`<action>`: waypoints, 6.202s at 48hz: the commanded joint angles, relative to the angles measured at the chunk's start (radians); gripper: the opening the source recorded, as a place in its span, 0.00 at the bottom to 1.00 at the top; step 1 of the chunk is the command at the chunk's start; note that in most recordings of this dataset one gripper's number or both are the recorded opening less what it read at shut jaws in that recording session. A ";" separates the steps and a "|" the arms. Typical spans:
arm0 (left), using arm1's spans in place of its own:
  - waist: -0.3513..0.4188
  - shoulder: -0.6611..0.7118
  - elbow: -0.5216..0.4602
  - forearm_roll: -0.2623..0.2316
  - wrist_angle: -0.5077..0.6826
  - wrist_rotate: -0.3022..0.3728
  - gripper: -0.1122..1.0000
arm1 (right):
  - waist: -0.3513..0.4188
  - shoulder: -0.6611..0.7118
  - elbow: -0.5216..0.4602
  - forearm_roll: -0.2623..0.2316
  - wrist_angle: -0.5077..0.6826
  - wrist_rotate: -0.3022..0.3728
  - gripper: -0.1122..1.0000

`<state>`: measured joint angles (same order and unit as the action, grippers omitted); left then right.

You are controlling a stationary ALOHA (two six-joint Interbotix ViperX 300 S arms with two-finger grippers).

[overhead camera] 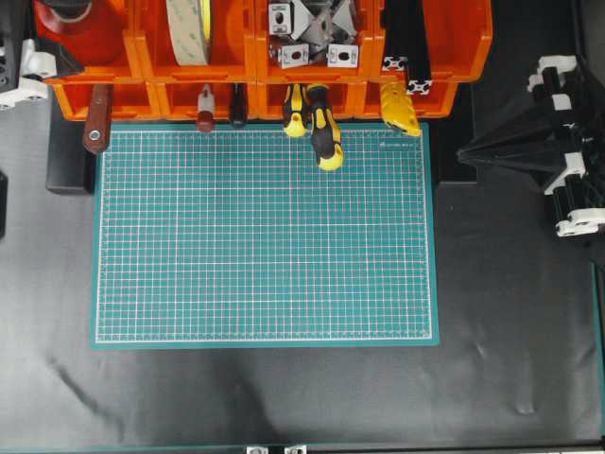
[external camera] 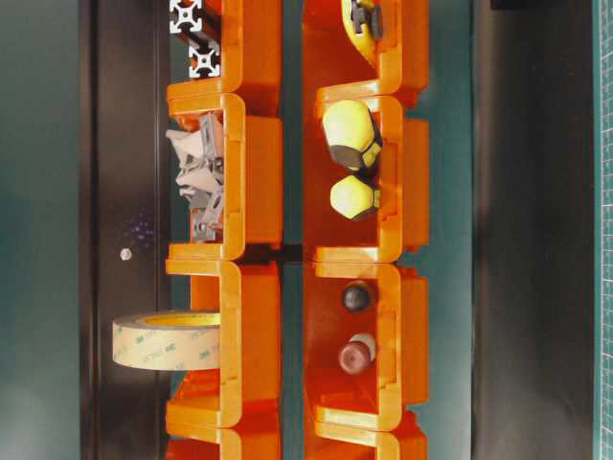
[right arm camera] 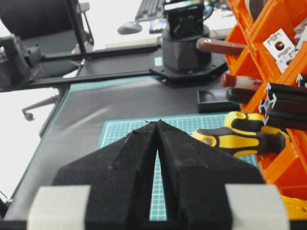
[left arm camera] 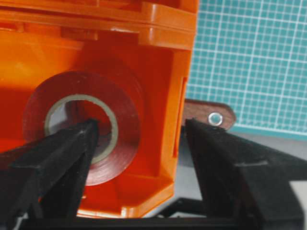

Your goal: Pick vinyl tape from container rack with left arm.

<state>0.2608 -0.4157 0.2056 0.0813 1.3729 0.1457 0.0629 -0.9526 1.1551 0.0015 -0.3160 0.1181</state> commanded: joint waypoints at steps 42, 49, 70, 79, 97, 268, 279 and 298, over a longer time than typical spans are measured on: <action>-0.021 0.054 -0.285 0.003 0.143 0.074 0.27 | 0.008 0.006 -0.031 0.000 -0.005 0.000 0.10; -0.143 0.064 -0.336 0.000 0.121 0.020 0.27 | 0.006 0.008 -0.031 -0.002 -0.005 0.000 0.10; -0.483 0.098 -0.028 0.000 -0.480 -0.201 0.27 | 0.006 -0.002 -0.031 -0.002 -0.005 0.000 0.10; -0.503 0.206 0.083 0.000 -0.606 -0.218 0.27 | 0.006 -0.002 -0.026 -0.002 -0.005 0.003 0.10; -0.499 0.431 0.146 -0.002 -0.666 -0.204 0.27 | 0.008 -0.003 -0.026 0.000 -0.011 0.006 0.10; -0.480 -0.755 0.811 0.000 -1.272 -0.344 0.85 | 0.008 -0.015 0.006 0.002 0.000 -0.002 0.10; -0.480 -0.750 0.864 -0.002 -1.356 -0.341 0.85 | 0.008 -0.015 0.006 -0.002 0.000 -0.005 0.10; -0.480 -0.752 0.885 -0.002 -1.422 -0.336 0.85 | 0.008 -0.015 0.008 -0.002 0.008 -0.006 0.10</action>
<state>-0.2209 -1.1796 1.1029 0.0798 -0.0383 -0.1902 0.0675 -0.9725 1.1750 0.0000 -0.3083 0.1135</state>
